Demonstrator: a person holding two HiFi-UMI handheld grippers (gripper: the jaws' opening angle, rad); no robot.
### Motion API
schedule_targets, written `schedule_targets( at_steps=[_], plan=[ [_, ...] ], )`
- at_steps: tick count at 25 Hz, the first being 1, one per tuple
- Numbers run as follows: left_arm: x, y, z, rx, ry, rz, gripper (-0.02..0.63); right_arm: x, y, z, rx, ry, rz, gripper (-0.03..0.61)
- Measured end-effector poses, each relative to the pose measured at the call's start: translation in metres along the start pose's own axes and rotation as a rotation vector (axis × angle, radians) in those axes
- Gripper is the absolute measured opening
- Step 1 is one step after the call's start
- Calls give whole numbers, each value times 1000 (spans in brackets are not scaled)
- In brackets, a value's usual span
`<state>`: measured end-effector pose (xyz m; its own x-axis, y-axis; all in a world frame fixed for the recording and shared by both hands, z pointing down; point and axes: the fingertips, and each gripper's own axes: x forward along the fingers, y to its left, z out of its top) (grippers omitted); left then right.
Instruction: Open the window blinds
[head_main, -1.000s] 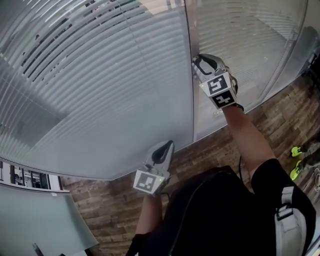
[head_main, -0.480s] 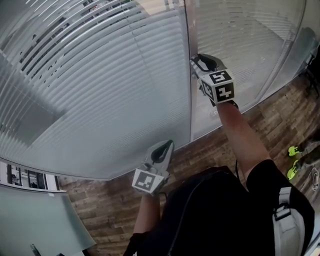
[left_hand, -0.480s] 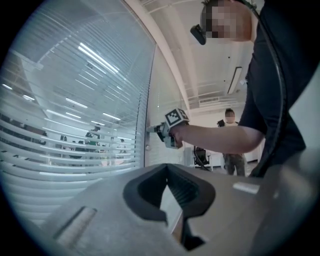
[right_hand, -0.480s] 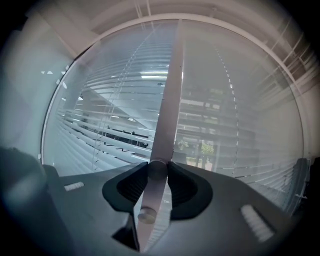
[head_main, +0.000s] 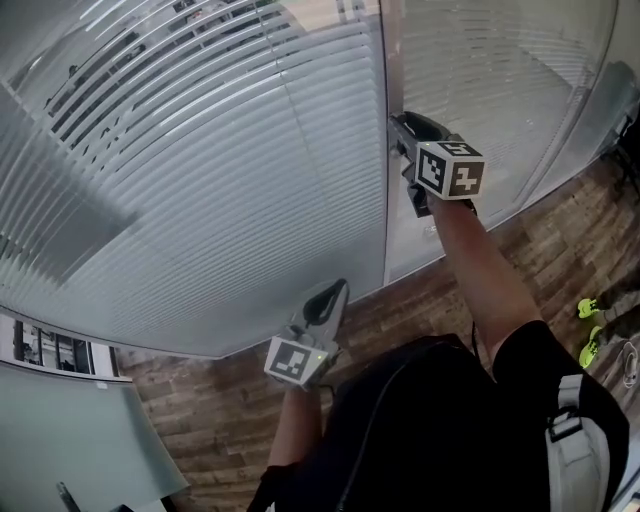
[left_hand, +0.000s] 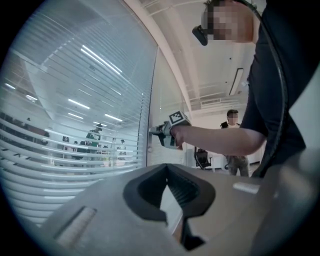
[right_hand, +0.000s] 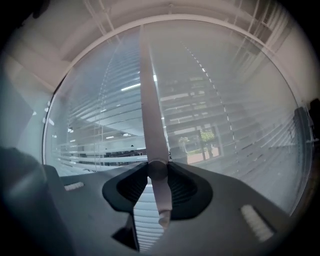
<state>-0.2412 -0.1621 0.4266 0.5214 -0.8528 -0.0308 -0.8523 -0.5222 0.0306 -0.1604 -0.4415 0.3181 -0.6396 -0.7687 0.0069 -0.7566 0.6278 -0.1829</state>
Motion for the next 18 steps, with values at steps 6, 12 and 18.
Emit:
schedule_targets(
  at_steps=[6,12,18],
  plan=[
    [-2,1,3,-12,-10,9,5,-1,0,3,57,-9,5,130],
    [0,-1,2,-12,-6,8,5,0,0,2,37,-13,17,132],
    [3,-2,2,-11,4,11,5,-2,2,2,12,-14,52,165]
  ],
)
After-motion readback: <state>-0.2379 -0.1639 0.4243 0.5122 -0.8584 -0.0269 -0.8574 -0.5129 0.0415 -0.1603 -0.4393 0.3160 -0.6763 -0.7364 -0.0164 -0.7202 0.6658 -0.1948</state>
